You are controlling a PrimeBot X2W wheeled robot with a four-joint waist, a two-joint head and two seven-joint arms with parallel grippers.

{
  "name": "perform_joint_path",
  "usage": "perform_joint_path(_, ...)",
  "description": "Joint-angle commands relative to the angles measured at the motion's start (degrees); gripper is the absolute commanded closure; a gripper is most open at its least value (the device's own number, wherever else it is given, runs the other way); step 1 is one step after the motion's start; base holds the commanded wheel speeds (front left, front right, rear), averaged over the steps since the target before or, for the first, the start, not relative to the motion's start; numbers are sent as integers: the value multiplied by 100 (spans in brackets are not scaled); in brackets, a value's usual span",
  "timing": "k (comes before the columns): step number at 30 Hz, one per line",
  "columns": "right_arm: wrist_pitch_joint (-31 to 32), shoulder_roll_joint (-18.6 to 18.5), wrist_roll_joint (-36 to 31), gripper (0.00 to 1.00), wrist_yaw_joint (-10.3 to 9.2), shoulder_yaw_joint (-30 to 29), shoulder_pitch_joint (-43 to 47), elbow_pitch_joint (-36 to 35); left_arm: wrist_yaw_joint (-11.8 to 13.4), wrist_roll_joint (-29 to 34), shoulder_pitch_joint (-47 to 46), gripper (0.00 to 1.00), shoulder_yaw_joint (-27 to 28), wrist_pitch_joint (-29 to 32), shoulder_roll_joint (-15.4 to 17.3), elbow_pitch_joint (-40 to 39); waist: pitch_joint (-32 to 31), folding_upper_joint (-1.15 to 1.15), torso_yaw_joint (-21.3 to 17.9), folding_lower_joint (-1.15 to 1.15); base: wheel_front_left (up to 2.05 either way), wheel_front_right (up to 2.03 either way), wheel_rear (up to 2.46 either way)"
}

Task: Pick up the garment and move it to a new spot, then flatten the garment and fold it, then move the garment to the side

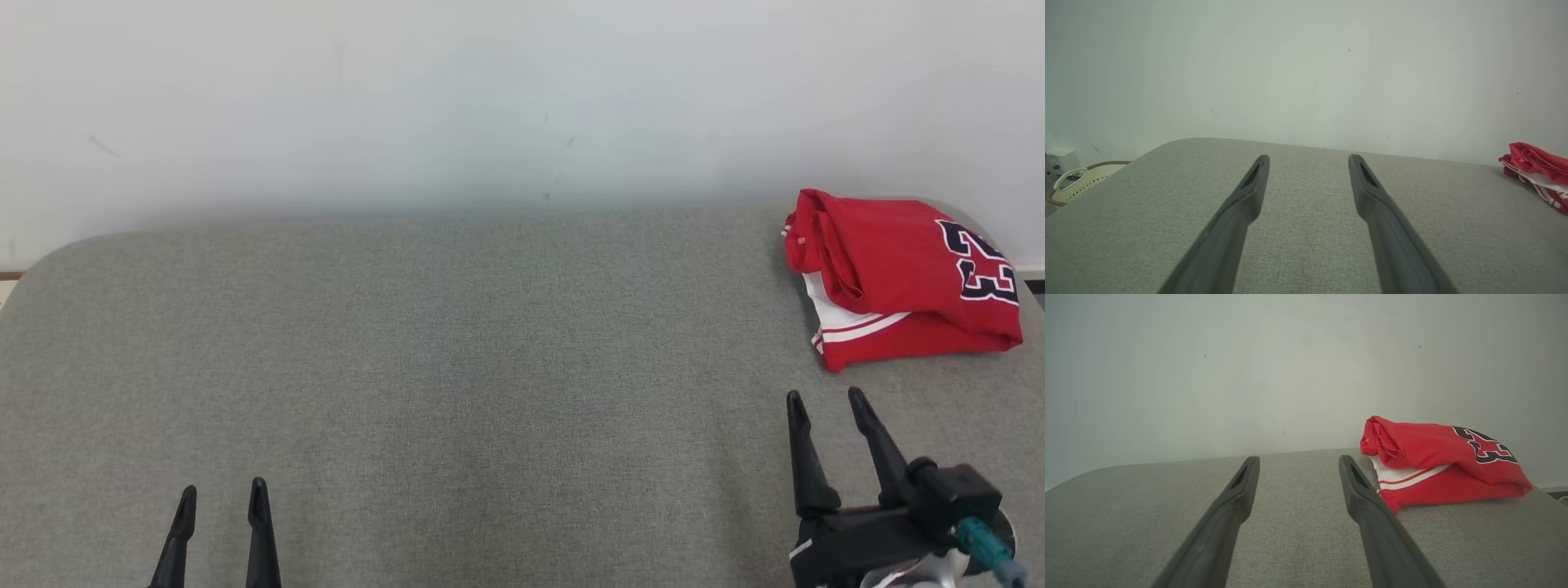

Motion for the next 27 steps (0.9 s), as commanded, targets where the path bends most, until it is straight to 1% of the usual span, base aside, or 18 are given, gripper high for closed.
perform_joint_path(1,-26,54,-79,0,-5,-13,122,-65,27,13,57,0,39,-22,3,13,-21,1,12,1,0,0,0)
perform_joint_path(3,-26,110,-211,0,-5,2,263,-161,24,1,70,0,46,-22,2,35,-40,1,12,1,0,0,0)
perform_joint_path(6,-27,184,-286,0,-5,22,413,-268,-46,-75,103,0,24,-22,3,84,-63,1,15,1,0,0,0)
perform_joint_path(9,-27,233,-407,0,-5,14,553,-322,-100,22,105,0,-11,-22,1,134,-105,1,48,1,0,0,0)
perform_joint_path(14,-27,377,-561,0,-5,83,760,-339,-90,100,135,0,13,-21,2,174,-144,1,39,1,0,0,0)
perform_joint_path(20,-27,498,-618,0,-5,107,801,-353,-86,128,133,0,42,-22,2,232,-168,1,-3,1,0,0,0)
perform_joint_path(27,-27,490,-610,0,-5,75,730,-369,-85,126,160,0,30,-22,2,280,-185,1,-2,1,0,0,0)
